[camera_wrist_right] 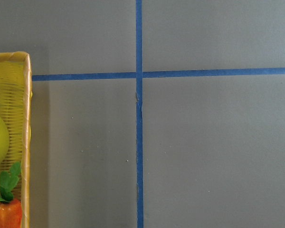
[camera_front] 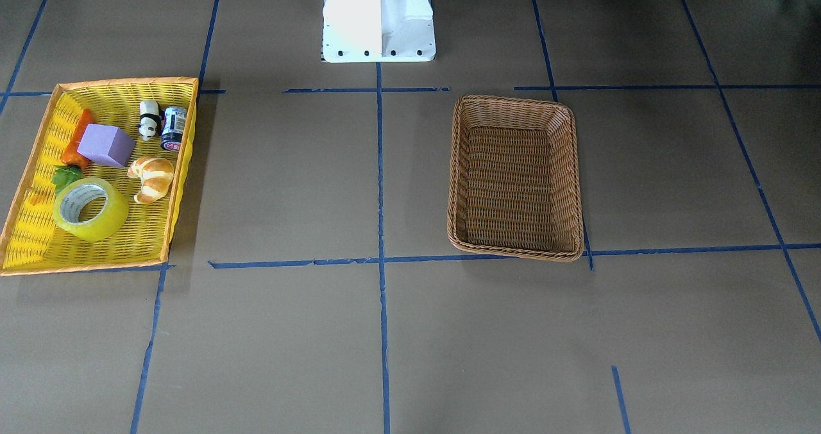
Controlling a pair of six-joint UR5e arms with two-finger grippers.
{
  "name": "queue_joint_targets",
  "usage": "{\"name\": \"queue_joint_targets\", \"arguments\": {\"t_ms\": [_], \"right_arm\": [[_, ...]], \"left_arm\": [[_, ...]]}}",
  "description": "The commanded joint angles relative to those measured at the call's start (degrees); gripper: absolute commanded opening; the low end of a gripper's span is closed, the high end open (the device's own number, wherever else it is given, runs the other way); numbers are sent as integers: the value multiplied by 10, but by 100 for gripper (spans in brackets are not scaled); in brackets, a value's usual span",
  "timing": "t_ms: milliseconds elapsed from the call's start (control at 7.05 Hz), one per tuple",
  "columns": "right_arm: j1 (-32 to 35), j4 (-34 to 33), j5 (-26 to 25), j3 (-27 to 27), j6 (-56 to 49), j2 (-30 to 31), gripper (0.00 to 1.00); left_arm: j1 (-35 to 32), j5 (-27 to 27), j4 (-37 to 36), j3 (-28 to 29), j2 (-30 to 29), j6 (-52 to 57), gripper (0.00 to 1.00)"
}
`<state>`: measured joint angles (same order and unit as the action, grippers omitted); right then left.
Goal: Move tape to another basket
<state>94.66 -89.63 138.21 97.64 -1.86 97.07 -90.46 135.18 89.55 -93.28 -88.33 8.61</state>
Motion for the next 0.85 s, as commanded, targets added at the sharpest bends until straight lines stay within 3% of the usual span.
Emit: {"name": "queue_joint_targets", "arguments": {"t_ms": [0, 284, 709], "right_arm": [[0, 1, 0, 8, 3, -6, 100], [-3, 0, 0, 8, 2, -15, 100], [-31, -5, 9, 34, 4, -83, 100]], "left_arm": [[0, 1, 2, -1, 0, 0, 100], [-1, 2, 4, -2, 0, -1, 100], [-1, 3, 7, -22, 20, 0, 100]]}}
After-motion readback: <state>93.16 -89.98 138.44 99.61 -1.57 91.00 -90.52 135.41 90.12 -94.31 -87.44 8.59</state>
